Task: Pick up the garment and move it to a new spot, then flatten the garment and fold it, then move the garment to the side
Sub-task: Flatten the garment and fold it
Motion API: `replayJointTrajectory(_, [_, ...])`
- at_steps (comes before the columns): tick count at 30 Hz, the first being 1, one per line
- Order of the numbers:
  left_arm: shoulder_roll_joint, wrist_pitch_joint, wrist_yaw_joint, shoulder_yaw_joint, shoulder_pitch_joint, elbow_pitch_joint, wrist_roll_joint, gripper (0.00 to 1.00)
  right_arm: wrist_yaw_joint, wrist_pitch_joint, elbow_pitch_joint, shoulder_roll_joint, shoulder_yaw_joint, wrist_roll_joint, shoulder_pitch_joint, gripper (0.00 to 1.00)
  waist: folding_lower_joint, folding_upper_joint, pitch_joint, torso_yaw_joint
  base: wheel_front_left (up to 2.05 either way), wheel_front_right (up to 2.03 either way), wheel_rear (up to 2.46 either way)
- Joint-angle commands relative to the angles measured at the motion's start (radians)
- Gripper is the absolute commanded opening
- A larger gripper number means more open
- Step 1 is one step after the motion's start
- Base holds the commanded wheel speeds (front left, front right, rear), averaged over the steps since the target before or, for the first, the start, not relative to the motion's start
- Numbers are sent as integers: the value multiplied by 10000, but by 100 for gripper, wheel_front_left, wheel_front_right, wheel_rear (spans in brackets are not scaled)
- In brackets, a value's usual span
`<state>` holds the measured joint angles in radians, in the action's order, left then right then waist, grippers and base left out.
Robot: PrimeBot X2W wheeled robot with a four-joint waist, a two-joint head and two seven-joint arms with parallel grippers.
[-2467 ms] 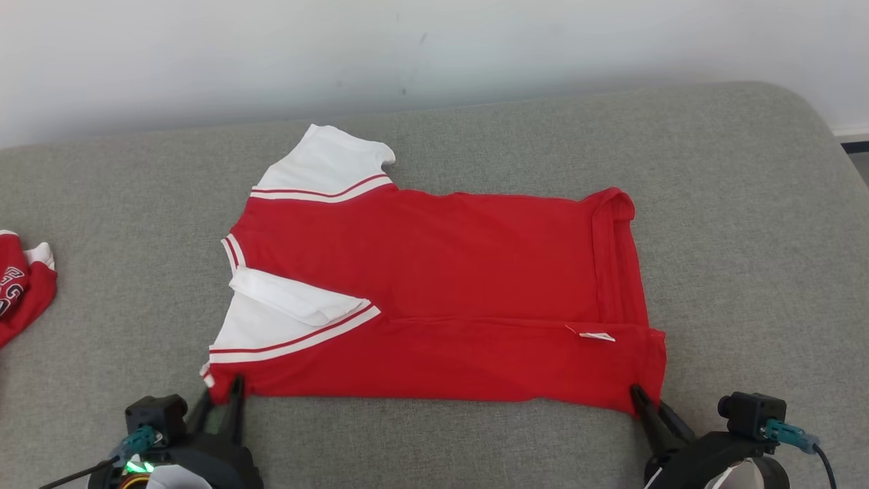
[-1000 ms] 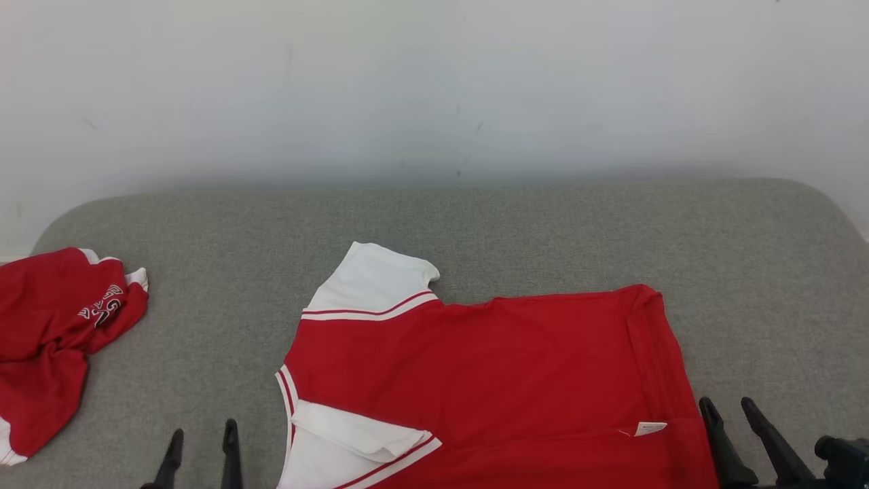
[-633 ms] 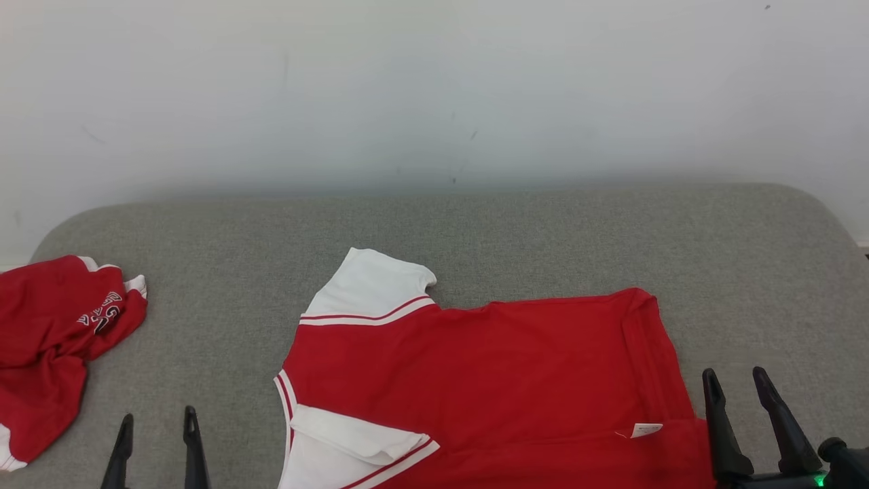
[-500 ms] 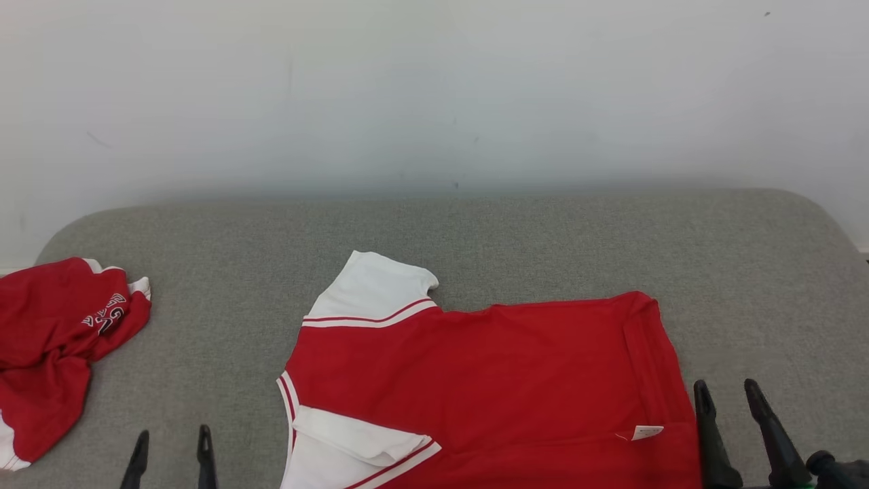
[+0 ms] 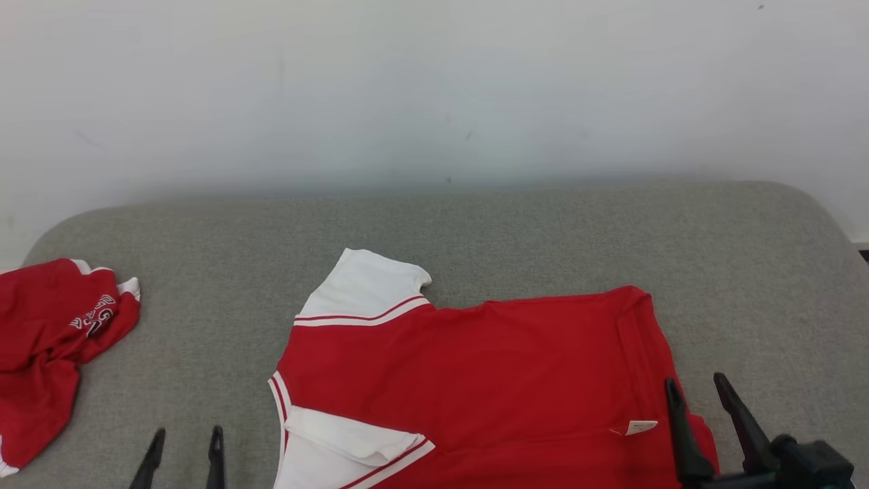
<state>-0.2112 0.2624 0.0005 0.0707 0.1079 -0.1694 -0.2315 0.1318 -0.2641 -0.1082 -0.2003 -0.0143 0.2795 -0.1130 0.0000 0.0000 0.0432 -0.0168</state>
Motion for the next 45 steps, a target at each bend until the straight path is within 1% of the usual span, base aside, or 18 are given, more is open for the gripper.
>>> replayJointTrajectory(1, [-75, 32, -44, -60, -354, -16, -72, 100, -25, -1, -130, -78, -39, 170, 243, 100, 0, 0, -195, 218, 0, 0, 0])
replayJointTrajectory(6, [-536, -191, -489, -116, -1843, -567, -230, 100, -25, 36, -1416, -518, -512, 681, 1901, 100, 0, 0, -786, 769, 0, 0, 0])
replayJointTrajectory(8, [-636, -462, -661, 4, -2620, -805, -313, 100, -25, 106, -2013, -512, -617, 832, 2663, 100, 0, 0, -1127, 985, 0, 0, 0])
replayJointTrajectory(12, [-1053, -909, -1035, 145, -4347, -1497, -537, 100, -25, 301, -3364, -550, -1033, 1126, 4308, 100, 0, 0, -1953, 1423, 0, 0, 0])
replayJointTrajectory(14, [-1244, -1156, -1161, 290, -5237, -1905, -691, 100, -25, 327, -4056, -449, -1226, 1265, 5117, 100, 0, 0, -2352, 1596, 0, 0, 0])
replayJointTrajectory(18, [-1597, -1805, -1283, 518, -6752, -2771, -1318, 100, -25, 394, -5321, -234, -1692, 1443, 6532, 100, 0, 0, -3038, 1941, 0, 0, 0])
replayJointTrajectory(20, [-1798, -2190, -1322, 784, -7377, -3194, -1652, 100, -25, 342, -5839, -164, -1901, 1566, 7144, 100, 0, 0, -3319, 2096, 0, 0, 0])
replayJointTrajectory(25, [-2309, -2841, -1308, 1982, -8475, -3845, -2534, 100, -25, 255, -7023, 81, -2336, 1917, 8289, 100, 0, 0, -3811, 2355, 0, 0, 0])
replayJointTrajectory(31, [-2465, -3137, -1298, 2968, -9350, -4766, -3333, 100, -25, 147, -7815, 352, -2821, 2346, 9029, 100, 0, 0, -4195, 2609, 0, 0, 0])
replayJointTrajectory(38, [-2634, -3168, -1300, 3365, -10062, -6196, -3836, 100, -25, 59, -7943, 504, -3582, 2793, 9534, 100, 0, 0, -4506, 2960, 0, 0, 0])
replayJointTrajectory(42, [-2658, -3174, -1300, 3570, -10280, -6652, -4002, 100, -25, 24, -7896, 527, -3928, 2967, 9657, 100, 0, 0, -4559, 3032, 0, 0, 0])
replayJointTrajectory(45, [-2644, -3046, -1297, 3389, -10508, -7148, -4354, 100, -25, 13, -7889, 509, -4237, 3171, 9778, 100, 0, 0, -4600, 3068, 0, 0, 0])
